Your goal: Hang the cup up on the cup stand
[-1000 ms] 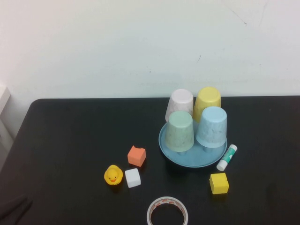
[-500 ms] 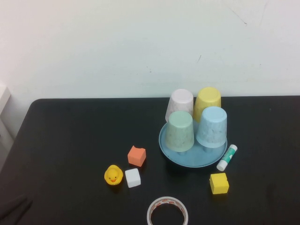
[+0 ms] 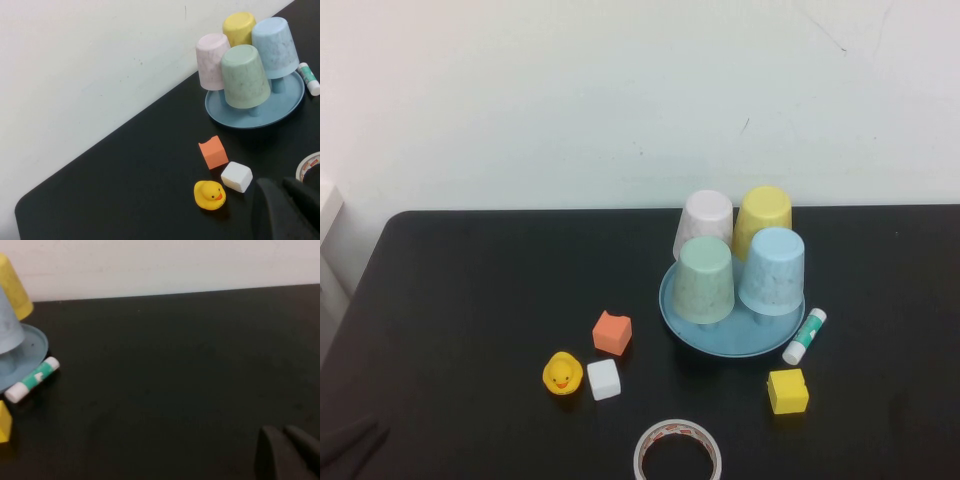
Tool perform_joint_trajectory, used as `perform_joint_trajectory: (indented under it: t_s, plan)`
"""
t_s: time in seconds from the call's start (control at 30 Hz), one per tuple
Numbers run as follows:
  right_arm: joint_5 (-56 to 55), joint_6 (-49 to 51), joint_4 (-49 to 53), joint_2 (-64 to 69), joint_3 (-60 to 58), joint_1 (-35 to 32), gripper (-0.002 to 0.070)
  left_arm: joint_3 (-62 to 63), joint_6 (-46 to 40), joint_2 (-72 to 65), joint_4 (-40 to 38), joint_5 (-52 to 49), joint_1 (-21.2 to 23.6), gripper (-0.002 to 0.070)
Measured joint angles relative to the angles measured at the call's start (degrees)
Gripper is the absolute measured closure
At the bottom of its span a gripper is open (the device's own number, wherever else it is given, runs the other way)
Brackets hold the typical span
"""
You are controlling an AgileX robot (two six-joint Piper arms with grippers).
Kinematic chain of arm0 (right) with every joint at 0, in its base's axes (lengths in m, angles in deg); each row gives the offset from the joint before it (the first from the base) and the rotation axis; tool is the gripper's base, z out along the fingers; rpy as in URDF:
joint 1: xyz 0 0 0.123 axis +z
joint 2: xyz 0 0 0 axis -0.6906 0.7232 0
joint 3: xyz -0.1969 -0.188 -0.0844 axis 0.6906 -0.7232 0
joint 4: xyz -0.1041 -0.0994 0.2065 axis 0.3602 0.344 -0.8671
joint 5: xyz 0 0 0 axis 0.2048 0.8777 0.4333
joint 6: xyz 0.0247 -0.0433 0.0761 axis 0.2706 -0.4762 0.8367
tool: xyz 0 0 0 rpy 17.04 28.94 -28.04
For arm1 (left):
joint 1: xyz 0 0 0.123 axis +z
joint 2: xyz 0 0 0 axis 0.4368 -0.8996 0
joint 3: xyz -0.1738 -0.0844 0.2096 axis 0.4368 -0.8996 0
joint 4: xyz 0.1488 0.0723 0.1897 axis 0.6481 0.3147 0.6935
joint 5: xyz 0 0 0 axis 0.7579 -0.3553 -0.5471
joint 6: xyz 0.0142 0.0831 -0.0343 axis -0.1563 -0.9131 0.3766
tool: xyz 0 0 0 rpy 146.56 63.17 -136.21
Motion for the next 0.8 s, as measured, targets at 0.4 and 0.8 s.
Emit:
perform_joint_trajectory:
  t_s: [0.4,0.8]
  plan:
    - [0.6,3.4,1.9,0.0,0.1,3.7,0.0678,0.0,0.0,0.0,0.0,0.0,0.0,0.0676]
    - [0.3,3.5,2.5,0.0,0.1,3.7,0.0678,0.0,0.0,0.0,0.0,0.0,0.0,0.0676]
